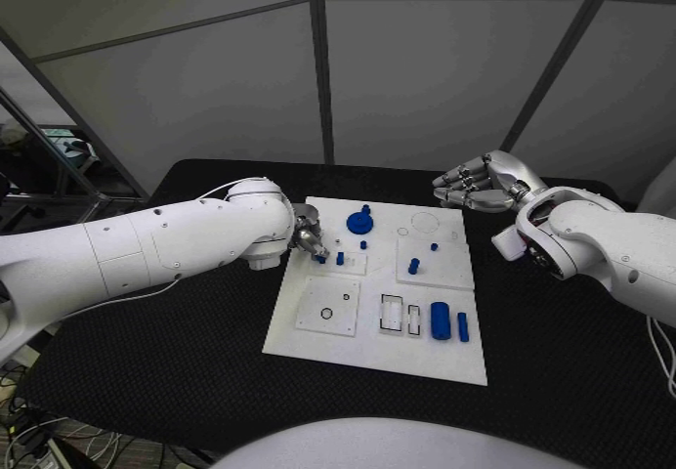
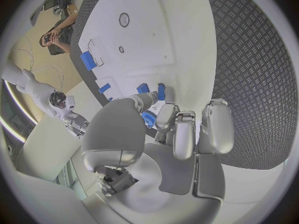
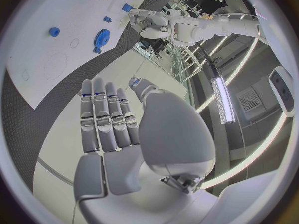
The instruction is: Assemble the parts on the task board
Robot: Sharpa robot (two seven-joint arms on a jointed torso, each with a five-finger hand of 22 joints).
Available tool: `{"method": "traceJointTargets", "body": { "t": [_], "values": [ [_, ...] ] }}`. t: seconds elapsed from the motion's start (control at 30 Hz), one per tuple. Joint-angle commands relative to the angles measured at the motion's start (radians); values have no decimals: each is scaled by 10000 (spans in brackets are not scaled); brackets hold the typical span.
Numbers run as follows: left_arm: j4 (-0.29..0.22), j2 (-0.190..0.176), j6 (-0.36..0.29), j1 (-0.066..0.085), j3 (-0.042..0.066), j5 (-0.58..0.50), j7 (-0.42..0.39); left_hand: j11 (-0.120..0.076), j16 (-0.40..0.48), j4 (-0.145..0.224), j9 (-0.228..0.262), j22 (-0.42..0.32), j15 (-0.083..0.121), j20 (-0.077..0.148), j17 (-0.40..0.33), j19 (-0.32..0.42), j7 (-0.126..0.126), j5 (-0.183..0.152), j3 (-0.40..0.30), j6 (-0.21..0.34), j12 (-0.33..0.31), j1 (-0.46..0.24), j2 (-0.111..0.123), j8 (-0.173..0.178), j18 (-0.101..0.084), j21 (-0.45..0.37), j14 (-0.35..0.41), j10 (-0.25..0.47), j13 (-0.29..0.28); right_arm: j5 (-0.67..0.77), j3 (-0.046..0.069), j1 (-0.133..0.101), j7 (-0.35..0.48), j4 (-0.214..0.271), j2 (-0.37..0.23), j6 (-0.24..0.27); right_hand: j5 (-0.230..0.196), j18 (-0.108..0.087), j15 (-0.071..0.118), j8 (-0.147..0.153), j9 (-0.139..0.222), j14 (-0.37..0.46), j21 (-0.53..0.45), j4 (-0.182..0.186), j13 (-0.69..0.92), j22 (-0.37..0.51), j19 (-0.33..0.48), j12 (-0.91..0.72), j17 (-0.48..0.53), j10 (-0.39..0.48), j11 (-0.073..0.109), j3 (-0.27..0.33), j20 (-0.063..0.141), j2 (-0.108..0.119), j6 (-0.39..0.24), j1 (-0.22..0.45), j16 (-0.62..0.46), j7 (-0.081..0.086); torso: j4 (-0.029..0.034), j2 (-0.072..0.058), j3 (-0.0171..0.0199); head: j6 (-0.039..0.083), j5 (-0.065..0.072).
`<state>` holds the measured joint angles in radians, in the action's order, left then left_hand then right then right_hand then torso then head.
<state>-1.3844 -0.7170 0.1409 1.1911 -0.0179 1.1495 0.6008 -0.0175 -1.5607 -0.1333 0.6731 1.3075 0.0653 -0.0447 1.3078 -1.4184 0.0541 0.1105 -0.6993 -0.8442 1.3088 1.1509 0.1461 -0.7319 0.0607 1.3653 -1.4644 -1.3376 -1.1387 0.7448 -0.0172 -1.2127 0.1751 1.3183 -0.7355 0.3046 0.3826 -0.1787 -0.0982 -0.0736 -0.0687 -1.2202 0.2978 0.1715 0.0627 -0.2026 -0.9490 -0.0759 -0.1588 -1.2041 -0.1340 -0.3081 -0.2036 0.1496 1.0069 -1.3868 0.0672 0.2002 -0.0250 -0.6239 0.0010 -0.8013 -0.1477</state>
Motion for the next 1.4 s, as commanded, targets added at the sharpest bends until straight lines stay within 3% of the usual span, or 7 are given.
{"method": "traceJointTargets", "body": {
  "t": [0.03, 0.33, 0.63, 0.83, 1.4],
  "values": [
    [-4, 9, 193, 3, 0, 99, 113, -41, -46, 542, 17, 675, 79, 37, 2540, -39, -74, 67, -483, 11, -15, -75, -56, -55, 28, -10, -1027, -18, 4, -32, 5, -16, 75, 5, 9, -64, 58, -30, 14, 45, 16, 60, -26, 9, -10, 10, 9, 43, 11, 48, -28, -36, -62, 1, -37, 75, -46, 42, 1, 0, 3, -5, -11],
    [20, 34, 197, 3, 0, 98, 80, -59, -39, 496, 4, 671, 96, 54, 2528, -36, -98, 57, -288, -34, -55, -189, -80, -42, 28, -31, -1023, -8, 58, -32, 5, -16, 77, 0, 17, -62, 58, -30, 14, 45, 16, 60, -26, 9, -10, 10, 9, 43, 11, 48, -28, -36, -62, 1, -37, 75, -46, 42, -1, 0, 1, -4, -8],
    [86, 60, 197, 3, 0, 98, 128, -61, -20, 11, -101, 684, 106, 72, 2497, -48, -114, 52, 1418, -283, -122, -829, 35, 74, 27, -95, -1011, 21, 152, -32, 5, -16, 71, 6, 8, -56, 63, -32, 11, 44, 14, 65, -55, 12, -8, 30, -1, 45, 33, 52, -32, -37, -67, -5, -43, 88, -42, 45, -1, 0, 0, -3, -6],
    [152, 78, 172, 3, 0, 98, 205, -58, -22, -299, -161, 711, 104, 80, 2500, -68, -102, 62, 2676, -377, -122, -824, -123, 167, 28, -130, -1013, 21, 146, -32, 5, -16, 68, 9, 3, -53, 64, -32, 10, 44, 14, 66, -57, 12, -8, 32, -2, 46, 35, 53, -32, -37, -68, -5, -44, 88, -42, 46, -4, 0, 4, -2, -7],
    [286, 105, 75, 3, 1, 98, 256, -75, -38, -527, -161, 769, 118, 91, 2527, -110, -124, 73, 3467, -459, -105, -691, -251, 166, 19, -117, -1024, -6, 117, -32, 5, -16, 71, -4, 6, -54, 64, -32, 10, 44, 14, 66, -57, 12, -8, 32, -2, 46, 35, 53, -32, -37, -68, -5, -44, 88, -42, 46, 3, 1, 0, -7, 2]
  ]
}}
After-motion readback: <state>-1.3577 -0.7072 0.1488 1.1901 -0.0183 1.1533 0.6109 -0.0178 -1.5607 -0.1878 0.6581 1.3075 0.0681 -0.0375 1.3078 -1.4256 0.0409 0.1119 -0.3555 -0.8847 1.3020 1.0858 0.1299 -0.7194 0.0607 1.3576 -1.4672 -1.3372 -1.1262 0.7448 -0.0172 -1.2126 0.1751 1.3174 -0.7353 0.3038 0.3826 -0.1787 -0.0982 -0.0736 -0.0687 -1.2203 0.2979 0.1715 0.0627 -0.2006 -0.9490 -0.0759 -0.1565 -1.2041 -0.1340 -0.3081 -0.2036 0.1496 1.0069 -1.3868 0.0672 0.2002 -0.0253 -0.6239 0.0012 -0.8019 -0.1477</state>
